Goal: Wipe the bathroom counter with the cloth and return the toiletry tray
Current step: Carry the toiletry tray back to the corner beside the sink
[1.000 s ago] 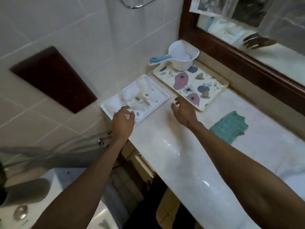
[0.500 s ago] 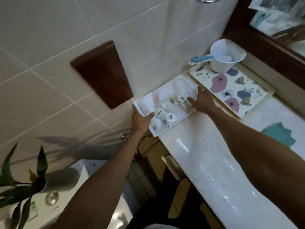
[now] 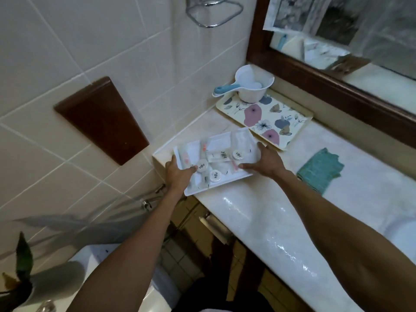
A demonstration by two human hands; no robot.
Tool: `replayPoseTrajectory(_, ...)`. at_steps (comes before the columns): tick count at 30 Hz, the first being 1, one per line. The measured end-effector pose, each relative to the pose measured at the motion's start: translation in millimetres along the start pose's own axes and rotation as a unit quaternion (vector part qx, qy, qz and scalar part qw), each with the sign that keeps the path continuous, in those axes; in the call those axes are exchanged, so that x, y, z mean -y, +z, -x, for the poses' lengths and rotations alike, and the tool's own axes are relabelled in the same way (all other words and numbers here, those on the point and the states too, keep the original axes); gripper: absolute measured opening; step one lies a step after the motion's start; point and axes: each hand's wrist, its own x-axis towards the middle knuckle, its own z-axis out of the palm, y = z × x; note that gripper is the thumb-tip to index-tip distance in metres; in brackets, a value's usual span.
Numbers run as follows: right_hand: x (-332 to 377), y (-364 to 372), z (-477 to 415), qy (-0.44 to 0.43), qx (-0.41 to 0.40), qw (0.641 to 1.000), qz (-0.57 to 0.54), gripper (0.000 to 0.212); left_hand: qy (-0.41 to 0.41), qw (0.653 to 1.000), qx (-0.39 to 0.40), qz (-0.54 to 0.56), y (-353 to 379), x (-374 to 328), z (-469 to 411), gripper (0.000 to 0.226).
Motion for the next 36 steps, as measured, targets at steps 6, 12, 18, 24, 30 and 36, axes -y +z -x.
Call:
replayPoseTrajectory(6,-55,-33,61,0.016,-0.071,0.997,-0.039,0.096,0.058,0.997,0.023,-0.038,34,-29,47,0.098)
replayPoseTrajectory(12,-139,-59,152,0.065,-0.153,0.982,-0.085,0.1,0.13,0.987,0.084,-0.038,89,-46,128,0.091)
replayPoseTrajectory(18,-236,-77,277,0.123,-0.203,0.965,-0.109,0.099,0.183,0.97,0.146,-0.06,153,-49,236,0.097)
replayPoseTrajectory(24,-330,-101,397,0.196,-0.254,0.941,-0.109,0.104,0.249,0.943,0.209,-0.071,230,-55,339,0.076)
replayPoseTrajectory(30,-408,-121,496,0.267,-0.328,0.895,-0.142,0.105,0.301,0.903,0.287,-0.109,306,-85,439,0.091)
replayPoseTrajectory(36,-495,-129,576,0.363,-0.354,0.847,-0.158,0.114,0.373,0.849,0.35,-0.134,394,-108,525,0.079)
